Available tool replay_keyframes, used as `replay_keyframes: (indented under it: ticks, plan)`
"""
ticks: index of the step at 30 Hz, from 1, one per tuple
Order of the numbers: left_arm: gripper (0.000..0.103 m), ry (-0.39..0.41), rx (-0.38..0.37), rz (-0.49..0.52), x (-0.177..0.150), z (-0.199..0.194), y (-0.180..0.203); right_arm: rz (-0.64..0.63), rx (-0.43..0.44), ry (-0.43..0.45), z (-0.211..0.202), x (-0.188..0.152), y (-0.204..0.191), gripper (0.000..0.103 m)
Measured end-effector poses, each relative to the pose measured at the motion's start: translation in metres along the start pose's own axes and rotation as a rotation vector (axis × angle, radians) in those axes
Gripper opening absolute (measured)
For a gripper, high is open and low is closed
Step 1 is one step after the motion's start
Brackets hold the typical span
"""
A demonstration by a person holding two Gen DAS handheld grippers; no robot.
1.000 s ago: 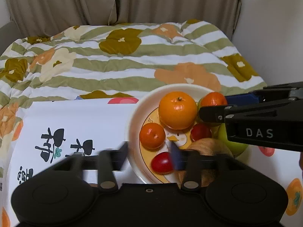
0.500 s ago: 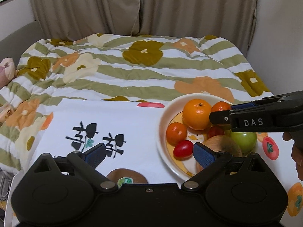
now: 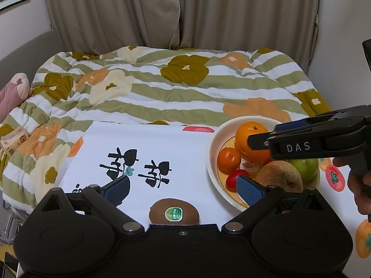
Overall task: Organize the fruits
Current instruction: 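Open the left tool in the bowl while the right tool releases the mandarin there, then move the left tool to the kiwi while the right tool moves to the large orange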
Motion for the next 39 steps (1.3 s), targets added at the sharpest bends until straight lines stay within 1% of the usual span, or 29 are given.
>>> replay_keyframes:
  ticks: [1,4,9,12,15,21,29,34,39]
  plan:
    - [0.100,0.004,0.001,0.001,-0.001,-0.001,0.000,-0.001,-0.012,0.011,-0.002,0.000,-0.001,0.085]
    - [0.100,0.013,0.005,0.003,-0.003,-0.005,0.000,-0.001,-0.034,0.030,-0.007,-0.003,-0.002,0.090]
    - [0.100,0.029,0.005,0.008,-0.007,-0.015,0.001,0.033,-0.033,0.046,-0.020,-0.011,0.000,0.090]
    - [0.100,0.046,-0.009,0.016,-0.010,-0.024,0.004,0.060,-0.050,0.062,-0.034,-0.020,0.001,0.091]
    - [0.100,0.076,-0.029,0.035,-0.013,-0.036,0.007,0.095,-0.073,0.080,-0.053,-0.031,-0.001,0.094]
    - [0.100,0.134,-0.078,0.087,-0.024,-0.063,0.014,0.159,-0.152,0.128,-0.092,-0.061,-0.014,0.094]
    - [0.100,0.202,-0.140,0.126,-0.051,-0.106,0.011,0.266,-0.236,0.181,-0.140,-0.102,-0.036,0.094]
    - [0.100,0.231,-0.167,0.147,-0.066,-0.123,0.004,0.322,-0.260,0.197,-0.156,-0.124,-0.049,0.094]
    - [0.100,0.229,-0.170,0.171,-0.076,-0.124,-0.008,0.361,-0.274,0.189,-0.157,-0.139,-0.062,0.094]
Point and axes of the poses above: each gripper's, at about its wrist camera, not at the fingertips, and z roughly the way its jaws point, y to its right, x to its top, the point moved 5 cm from there along z, roughly the way its jaws point, and after that the axes turned 15 degrees about -y, right-handed, at the moved point
